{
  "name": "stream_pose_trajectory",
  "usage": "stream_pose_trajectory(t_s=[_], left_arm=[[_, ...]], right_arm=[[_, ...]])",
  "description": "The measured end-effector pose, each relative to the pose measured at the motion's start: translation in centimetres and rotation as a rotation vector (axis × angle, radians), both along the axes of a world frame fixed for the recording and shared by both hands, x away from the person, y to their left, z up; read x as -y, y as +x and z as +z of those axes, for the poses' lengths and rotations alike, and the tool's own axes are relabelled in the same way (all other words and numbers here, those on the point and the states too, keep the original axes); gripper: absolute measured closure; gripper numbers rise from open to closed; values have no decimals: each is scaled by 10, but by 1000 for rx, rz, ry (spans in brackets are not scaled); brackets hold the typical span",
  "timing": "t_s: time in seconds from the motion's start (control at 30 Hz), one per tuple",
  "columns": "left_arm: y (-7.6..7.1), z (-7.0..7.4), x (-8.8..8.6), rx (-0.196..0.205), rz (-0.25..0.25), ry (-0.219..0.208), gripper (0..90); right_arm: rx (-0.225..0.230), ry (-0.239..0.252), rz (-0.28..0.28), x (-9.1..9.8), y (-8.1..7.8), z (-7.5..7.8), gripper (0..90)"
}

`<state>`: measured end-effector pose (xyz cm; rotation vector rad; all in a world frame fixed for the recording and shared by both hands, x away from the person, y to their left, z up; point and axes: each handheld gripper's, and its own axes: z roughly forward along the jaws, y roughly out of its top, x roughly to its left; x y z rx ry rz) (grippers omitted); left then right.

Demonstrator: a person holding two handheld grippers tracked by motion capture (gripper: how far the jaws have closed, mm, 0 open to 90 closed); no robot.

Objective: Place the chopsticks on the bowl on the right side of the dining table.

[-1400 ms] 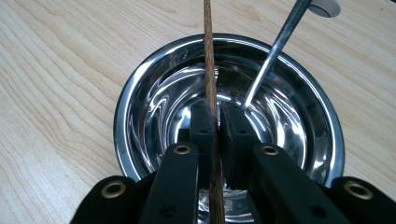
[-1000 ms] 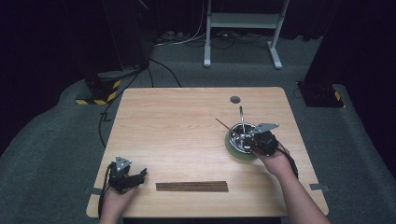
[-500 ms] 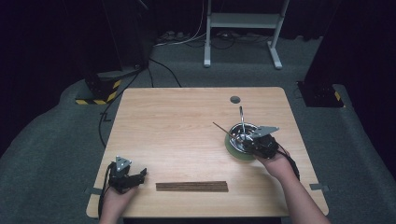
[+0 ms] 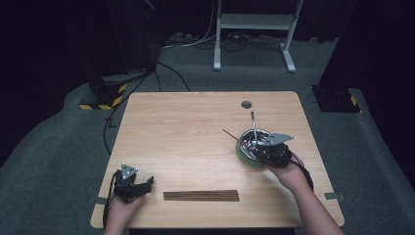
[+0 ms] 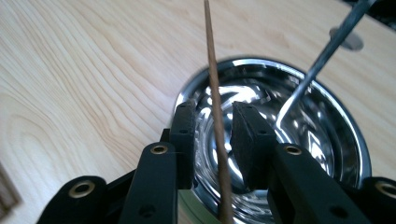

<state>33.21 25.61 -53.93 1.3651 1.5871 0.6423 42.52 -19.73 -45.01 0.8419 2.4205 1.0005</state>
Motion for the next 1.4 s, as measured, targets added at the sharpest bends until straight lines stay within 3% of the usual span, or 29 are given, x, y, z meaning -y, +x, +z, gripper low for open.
stream_pose_trajectory(t_s=[0.1,0.2,0.3,0.5,0.8,1.0,1.4], left_arm=[[0,0,0,0,0,-1,185],[0,0,0,-1,0,1,185],[0,0,0,-1,1,0,185],[0,0,0,-4,-2,4,185],[0,0,-1,-9,-7,8,185],[0,0,0,1,-2,2,185],[0,0,0,1,-2,3,185]], right_arm=[[29,18,-2,-9,-10,7,681],[38,74,21,-19,-20,10,676],[12,96,66,-36,-33,5,678],[-54,50,168,-66,-52,-22,738],[-136,4,262,-91,-67,-49,766],[-154,-9,293,-97,-73,-56,771],[-145,-12,304,-98,-75,-58,787]])
